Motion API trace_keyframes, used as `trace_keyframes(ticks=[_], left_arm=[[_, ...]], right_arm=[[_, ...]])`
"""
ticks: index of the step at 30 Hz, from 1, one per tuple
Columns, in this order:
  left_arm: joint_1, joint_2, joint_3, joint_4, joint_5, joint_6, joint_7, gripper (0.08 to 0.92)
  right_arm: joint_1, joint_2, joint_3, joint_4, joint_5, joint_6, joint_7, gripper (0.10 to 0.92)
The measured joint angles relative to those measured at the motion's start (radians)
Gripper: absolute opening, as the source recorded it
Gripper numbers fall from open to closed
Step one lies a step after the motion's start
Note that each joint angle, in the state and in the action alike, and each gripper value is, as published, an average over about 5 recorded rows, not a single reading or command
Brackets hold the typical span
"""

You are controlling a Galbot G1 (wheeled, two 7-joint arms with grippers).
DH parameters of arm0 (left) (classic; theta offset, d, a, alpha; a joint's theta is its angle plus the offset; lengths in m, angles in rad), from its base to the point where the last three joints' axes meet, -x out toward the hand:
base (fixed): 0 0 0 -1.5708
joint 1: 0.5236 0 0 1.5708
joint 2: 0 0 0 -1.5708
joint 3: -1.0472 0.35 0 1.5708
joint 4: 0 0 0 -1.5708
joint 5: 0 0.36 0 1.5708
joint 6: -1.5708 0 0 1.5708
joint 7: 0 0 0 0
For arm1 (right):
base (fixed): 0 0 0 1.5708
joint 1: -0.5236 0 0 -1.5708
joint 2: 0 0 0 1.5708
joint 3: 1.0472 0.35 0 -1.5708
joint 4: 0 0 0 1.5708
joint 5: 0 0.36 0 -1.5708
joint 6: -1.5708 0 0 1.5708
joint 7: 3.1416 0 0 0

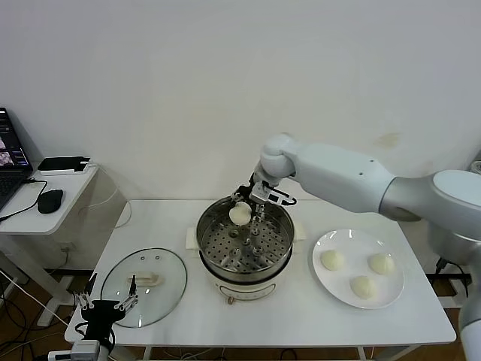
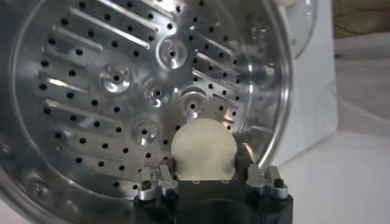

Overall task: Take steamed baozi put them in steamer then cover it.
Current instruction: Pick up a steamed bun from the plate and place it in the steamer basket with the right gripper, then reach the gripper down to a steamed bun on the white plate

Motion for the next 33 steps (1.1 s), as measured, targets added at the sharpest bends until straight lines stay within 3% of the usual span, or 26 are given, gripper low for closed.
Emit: trace_keyframes(ticks=[8,14,18,33], left_arm=[[0.005,-0.003,-0.010,-0.005,-0.002,0.000,0.000,0.823],[0.006,-0.003,-0.013,-0.010,-0.003,-0.001,0.000,0.823],[0.005,-0.003,-0.016,-0.014,-0.004,-0.001,0.000,0.823],[-0.012,0.026,-0.029,-0.016,-0.030,0.010,0.010,0.823]], right_arm=[[-0.024,0.025,-0.001,-0.042,-0.091,0.055,0.031,0.631],[-0.018,0.025,-0.007,-0.043,-0.100,0.061,0.034,0.779],[0.006,0.012,-0.007,-0.024,-0.053,0.032,0.011,0.818],[0.154,-0.234,0.028,0.215,0.296,-0.396,-0.149,0.823]])
